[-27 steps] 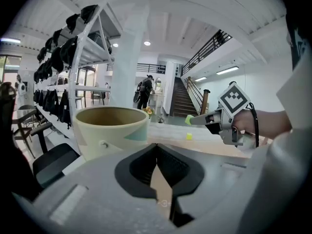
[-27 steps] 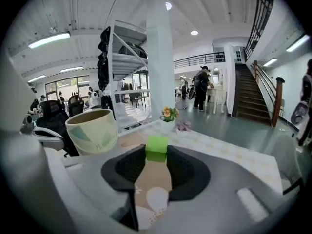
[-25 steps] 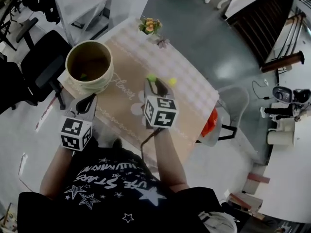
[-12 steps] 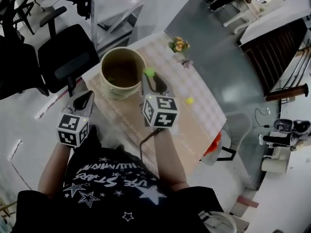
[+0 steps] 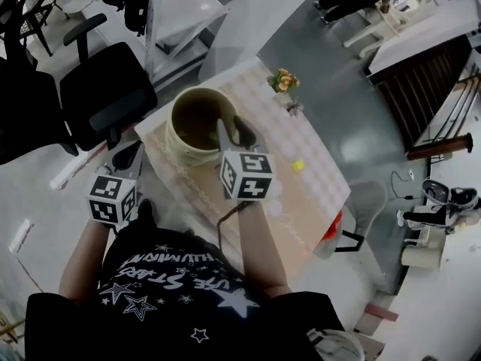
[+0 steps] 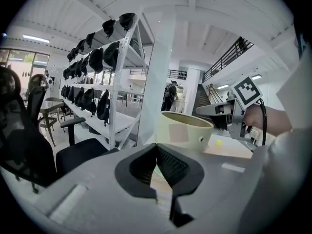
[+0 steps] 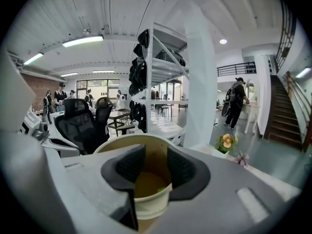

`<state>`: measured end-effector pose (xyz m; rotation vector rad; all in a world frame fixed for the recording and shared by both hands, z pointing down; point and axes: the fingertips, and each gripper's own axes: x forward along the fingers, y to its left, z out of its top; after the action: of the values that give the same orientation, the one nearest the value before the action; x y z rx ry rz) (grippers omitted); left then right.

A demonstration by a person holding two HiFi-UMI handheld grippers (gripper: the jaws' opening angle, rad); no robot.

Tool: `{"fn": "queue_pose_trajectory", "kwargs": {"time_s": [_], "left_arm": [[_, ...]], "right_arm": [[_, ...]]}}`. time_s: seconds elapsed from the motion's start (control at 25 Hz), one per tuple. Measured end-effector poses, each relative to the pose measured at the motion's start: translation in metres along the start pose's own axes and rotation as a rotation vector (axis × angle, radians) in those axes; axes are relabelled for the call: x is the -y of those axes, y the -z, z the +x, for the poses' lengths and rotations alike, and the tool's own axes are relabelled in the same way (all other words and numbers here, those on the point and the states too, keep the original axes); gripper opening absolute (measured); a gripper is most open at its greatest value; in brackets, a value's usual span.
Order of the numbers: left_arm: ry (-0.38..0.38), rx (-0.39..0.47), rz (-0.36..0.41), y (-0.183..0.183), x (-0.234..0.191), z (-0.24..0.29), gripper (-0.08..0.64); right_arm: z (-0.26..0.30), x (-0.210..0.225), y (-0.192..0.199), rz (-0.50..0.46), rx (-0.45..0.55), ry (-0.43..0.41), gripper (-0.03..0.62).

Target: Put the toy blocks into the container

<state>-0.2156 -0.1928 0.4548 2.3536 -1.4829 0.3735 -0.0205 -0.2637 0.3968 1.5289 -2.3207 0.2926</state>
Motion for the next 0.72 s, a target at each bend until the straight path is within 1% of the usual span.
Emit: {"fn": "queue_pose_trajectory", "kwargs": {"time_s": [0.12,0.28,0.4,0.52,0.72], "left_arm": [[0.018,-0.009,0.005,0.002,0.004,0.004,0.010],[0.045,-0.025,0.017,0.007,0.012,0.007,0.010],[0.068,-0.039,0.037,0.010,0.025,0.009,0.009],[0.110,-0.054,0.075,0.014,0.050,0.012,0.009],[0.211,-0.072,0.142,0.019,0.108,0.024,0.010]], "right_arm": [[-0.003,0.007,0.003,0.015,0.001,0.025,0.163],[-0.009,0.017,0.010,0.040,0.003,0.058,0.163],[-0.019,0.029,0.014,0.065,0.011,0.087,0.163],[-0.035,0.049,0.022,0.090,0.018,0.130,0.163],[-0.070,0.095,0.048,0.141,0.002,0.215,0.163]]}}
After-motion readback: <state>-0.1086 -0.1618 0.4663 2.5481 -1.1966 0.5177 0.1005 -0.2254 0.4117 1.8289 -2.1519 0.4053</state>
